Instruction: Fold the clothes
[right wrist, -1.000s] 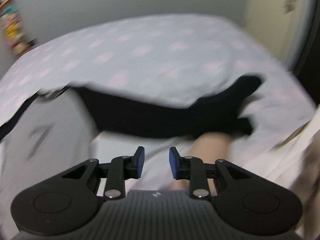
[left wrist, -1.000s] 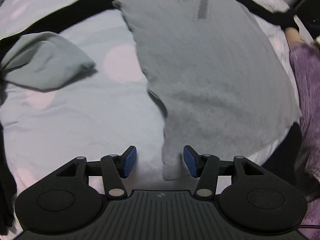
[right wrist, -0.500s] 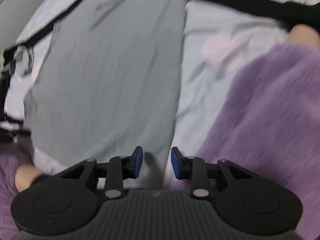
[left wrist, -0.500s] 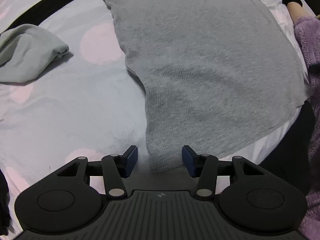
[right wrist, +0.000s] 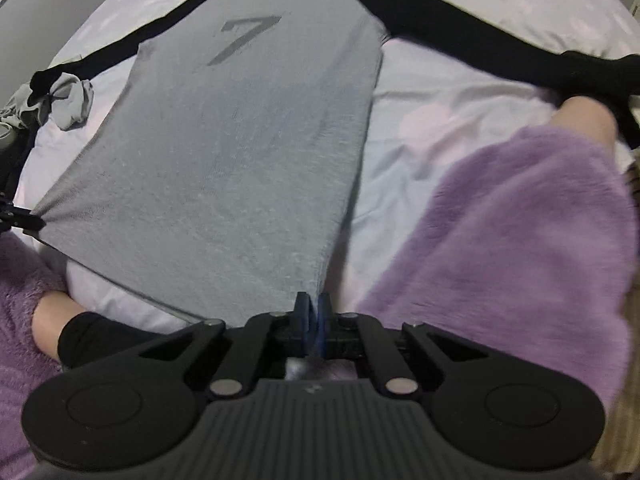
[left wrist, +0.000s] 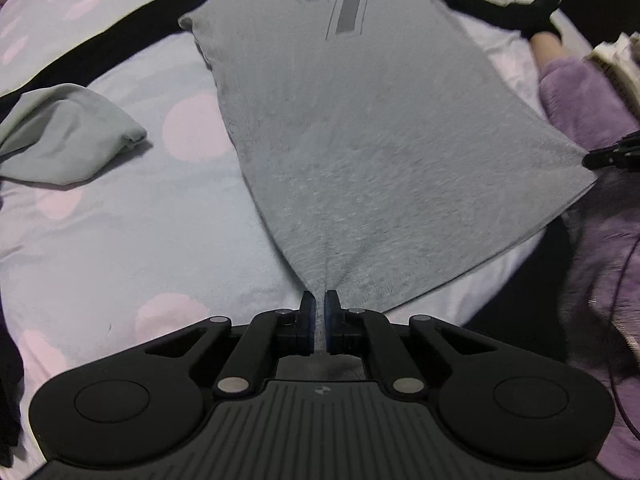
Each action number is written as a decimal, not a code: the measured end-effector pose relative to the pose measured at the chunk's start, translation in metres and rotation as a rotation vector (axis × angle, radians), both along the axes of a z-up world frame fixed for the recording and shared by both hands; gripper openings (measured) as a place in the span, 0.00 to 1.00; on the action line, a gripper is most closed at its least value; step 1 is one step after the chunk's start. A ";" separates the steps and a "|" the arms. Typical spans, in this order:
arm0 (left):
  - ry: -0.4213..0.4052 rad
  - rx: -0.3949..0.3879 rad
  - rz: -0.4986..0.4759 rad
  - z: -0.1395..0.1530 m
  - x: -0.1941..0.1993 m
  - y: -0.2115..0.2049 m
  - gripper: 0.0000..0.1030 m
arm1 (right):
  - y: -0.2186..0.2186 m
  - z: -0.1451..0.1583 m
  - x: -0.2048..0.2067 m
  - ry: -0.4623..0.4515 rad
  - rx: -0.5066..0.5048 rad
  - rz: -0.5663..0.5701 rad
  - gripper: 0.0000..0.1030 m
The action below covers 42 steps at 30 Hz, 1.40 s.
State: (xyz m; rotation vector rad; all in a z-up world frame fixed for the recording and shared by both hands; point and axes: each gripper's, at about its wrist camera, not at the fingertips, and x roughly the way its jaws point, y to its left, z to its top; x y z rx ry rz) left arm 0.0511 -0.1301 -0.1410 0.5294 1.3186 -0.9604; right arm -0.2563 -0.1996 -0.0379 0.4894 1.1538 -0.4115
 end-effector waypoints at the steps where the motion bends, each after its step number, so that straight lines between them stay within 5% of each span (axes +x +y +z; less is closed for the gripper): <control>1: 0.008 -0.011 0.000 0.005 0.000 0.001 0.02 | 0.000 0.004 -0.004 0.003 -0.003 0.006 0.04; 13: 0.045 0.083 0.037 -0.027 0.011 -0.009 0.04 | -0.003 -0.033 0.021 0.059 0.040 0.057 0.05; 17: 0.040 0.057 0.084 -0.020 0.019 -0.002 0.16 | -0.004 -0.031 0.020 0.029 0.036 0.048 0.16; 20: 0.025 0.010 0.119 -0.009 0.030 0.010 0.24 | -0.005 -0.023 0.020 -0.025 -0.003 0.046 0.37; 29: -0.223 -0.101 0.323 0.038 0.093 0.063 0.26 | -0.014 -0.017 0.050 -0.252 -0.099 0.008 0.45; 36: -0.461 -0.076 0.460 0.052 0.154 0.090 0.26 | -0.024 -0.040 0.079 -0.375 -0.098 -0.059 0.50; 42: -0.515 -0.073 0.582 0.040 0.206 0.112 0.26 | -0.028 -0.061 0.084 -0.452 -0.087 -0.138 0.51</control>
